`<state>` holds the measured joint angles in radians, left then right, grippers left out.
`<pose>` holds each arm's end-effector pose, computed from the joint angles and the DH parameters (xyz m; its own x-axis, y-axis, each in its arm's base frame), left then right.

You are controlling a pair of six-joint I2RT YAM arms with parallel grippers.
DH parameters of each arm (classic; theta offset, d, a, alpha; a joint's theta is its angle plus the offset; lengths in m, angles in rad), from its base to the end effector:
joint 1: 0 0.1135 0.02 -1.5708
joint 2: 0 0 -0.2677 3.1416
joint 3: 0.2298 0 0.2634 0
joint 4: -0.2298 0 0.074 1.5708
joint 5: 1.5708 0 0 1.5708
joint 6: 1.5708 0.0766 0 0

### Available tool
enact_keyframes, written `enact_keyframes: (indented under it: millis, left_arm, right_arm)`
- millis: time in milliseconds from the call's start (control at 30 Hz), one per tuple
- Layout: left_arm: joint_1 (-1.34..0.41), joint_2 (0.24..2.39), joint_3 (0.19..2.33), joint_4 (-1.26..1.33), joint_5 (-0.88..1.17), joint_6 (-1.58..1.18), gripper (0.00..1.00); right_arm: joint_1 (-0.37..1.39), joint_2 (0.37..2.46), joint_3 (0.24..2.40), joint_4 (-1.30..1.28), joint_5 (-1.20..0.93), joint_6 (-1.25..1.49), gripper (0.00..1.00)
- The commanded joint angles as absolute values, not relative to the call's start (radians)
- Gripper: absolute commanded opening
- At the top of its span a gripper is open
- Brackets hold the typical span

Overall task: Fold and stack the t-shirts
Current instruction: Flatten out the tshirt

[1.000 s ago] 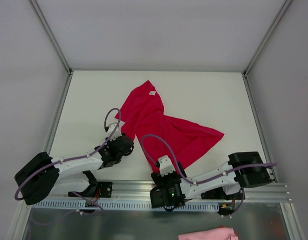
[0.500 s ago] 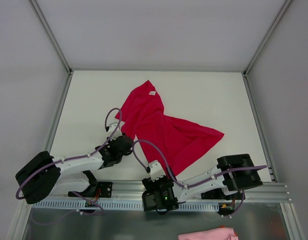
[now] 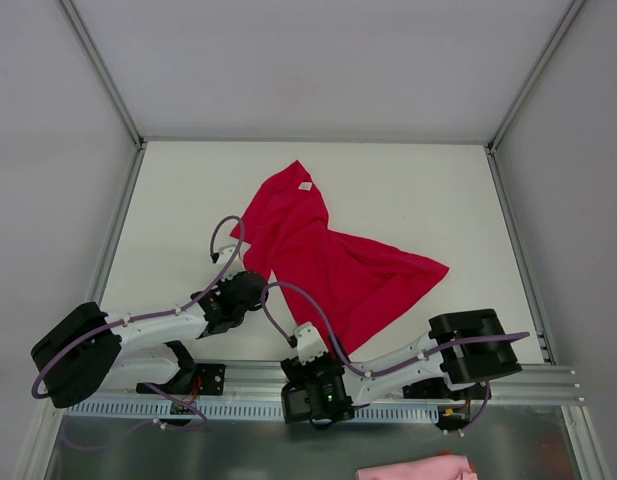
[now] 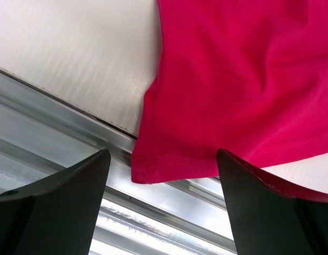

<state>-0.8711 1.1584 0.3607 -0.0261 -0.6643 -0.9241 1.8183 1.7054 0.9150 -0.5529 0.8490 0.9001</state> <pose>0.1817 -0.1425 0.1185 -0.5502 -0.3222 -0.7704 -0.1767 0.9466 -0.2697 -0.0195 0.3118 0.1173 -0.3860 -0.5853 -0.7131 -0.6109 0.7414 -0.2778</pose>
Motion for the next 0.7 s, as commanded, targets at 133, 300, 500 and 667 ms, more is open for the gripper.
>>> enact_keyframes:
  millis: [133,300,500,667]
  left_arm:
    - [-0.876,1.166,0.379,-0.017,-0.684,-0.914,0.00]
    - [-0.876,1.157,0.383,-0.025,-0.690,-0.914,0.00]
    - [-0.877,1.152,0.391,-0.029,-0.693,-0.907,0.00]
    - [-0.877,1.154,0.402,-0.029,-0.696,-0.896,0.00]
  right_arm:
    - [1.809,1.747,0.927,-0.508,0.821,0.884,0.87]
    - [1.805,1.750,0.923,-0.497,0.816,0.882,0.71]
    - [1.804,1.750,0.940,-0.514,0.819,0.882,0.32]
    - [1.802,1.766,0.976,-0.554,0.831,0.888,0.01]
